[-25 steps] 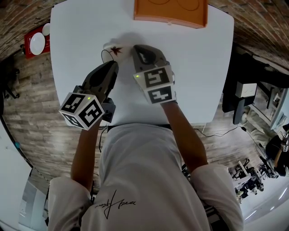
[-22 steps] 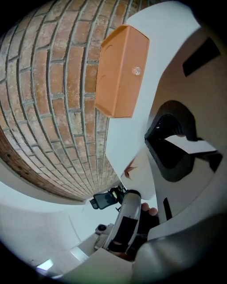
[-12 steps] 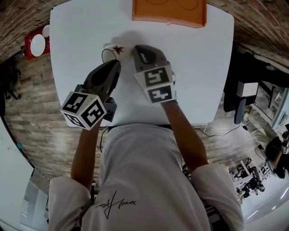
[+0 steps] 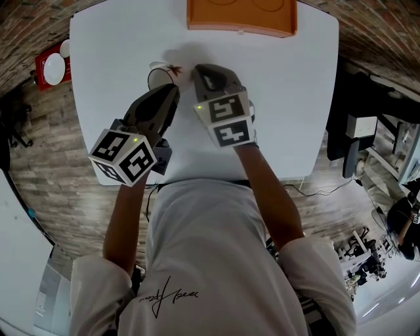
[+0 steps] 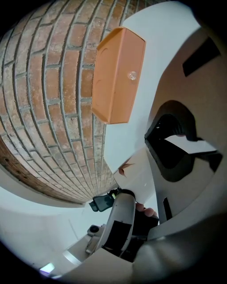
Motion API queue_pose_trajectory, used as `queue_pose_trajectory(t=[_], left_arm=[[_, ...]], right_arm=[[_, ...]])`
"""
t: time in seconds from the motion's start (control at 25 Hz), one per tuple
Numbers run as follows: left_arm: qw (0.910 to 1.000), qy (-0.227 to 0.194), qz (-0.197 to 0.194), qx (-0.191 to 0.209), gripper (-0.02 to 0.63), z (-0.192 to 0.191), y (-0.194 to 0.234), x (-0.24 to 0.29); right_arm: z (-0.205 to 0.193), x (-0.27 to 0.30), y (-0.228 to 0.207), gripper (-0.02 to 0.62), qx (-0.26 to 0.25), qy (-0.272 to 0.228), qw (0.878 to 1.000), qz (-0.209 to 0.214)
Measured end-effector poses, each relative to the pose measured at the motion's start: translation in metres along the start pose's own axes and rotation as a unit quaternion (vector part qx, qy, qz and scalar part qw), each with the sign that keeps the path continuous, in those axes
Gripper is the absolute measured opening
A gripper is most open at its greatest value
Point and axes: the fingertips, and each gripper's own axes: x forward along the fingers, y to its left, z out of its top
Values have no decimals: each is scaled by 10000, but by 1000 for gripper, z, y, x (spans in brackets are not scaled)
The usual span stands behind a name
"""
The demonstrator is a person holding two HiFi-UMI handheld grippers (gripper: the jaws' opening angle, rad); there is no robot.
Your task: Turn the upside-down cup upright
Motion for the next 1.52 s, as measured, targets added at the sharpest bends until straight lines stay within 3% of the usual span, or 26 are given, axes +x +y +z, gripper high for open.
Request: queue_pose_trajectory(t=[1.0,1.24,1.52], left_arm=[[9984,440,-94,344,23,-2,-17,27],[9976,477,26,506,21,3,-17,31],[9981,367,-12,488,15,10,-20,36]], right_arm=[[-12,-3,-10,20,-30,118,9999,-50],[-14,-3,-11,20,-317,160,9993,-150],[-18,-3,-15,20,-245,175,9994,-152]])
